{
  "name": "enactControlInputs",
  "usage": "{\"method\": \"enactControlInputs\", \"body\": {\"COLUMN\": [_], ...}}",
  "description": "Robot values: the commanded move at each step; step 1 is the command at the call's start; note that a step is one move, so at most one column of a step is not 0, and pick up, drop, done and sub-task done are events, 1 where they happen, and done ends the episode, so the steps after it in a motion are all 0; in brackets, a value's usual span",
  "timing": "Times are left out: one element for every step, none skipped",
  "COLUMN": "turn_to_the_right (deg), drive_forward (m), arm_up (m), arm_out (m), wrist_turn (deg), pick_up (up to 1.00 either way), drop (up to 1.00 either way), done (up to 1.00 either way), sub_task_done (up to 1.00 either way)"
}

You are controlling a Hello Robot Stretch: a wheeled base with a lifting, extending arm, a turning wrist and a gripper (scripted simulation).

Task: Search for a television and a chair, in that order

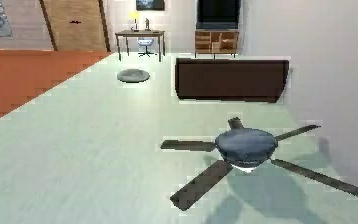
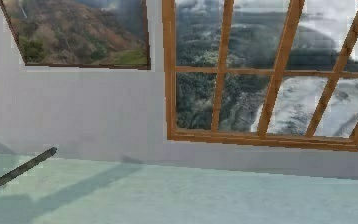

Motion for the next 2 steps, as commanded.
{"method": "enactControlInputs", "body": {"turn_to_the_right": [-30.0, 0.0], "drive_forward": [0.0, 0.85], "arm_up": [0.0, 0.0], "arm_out": [0.0, 0.0], "wrist_turn": [0.0, 0.0], "pick_up": [0.0, 0.0], "drop": [0.0, 0.0], "done": [0.0, 0.0], "sub_task_done": [0.0, 0.0]}}
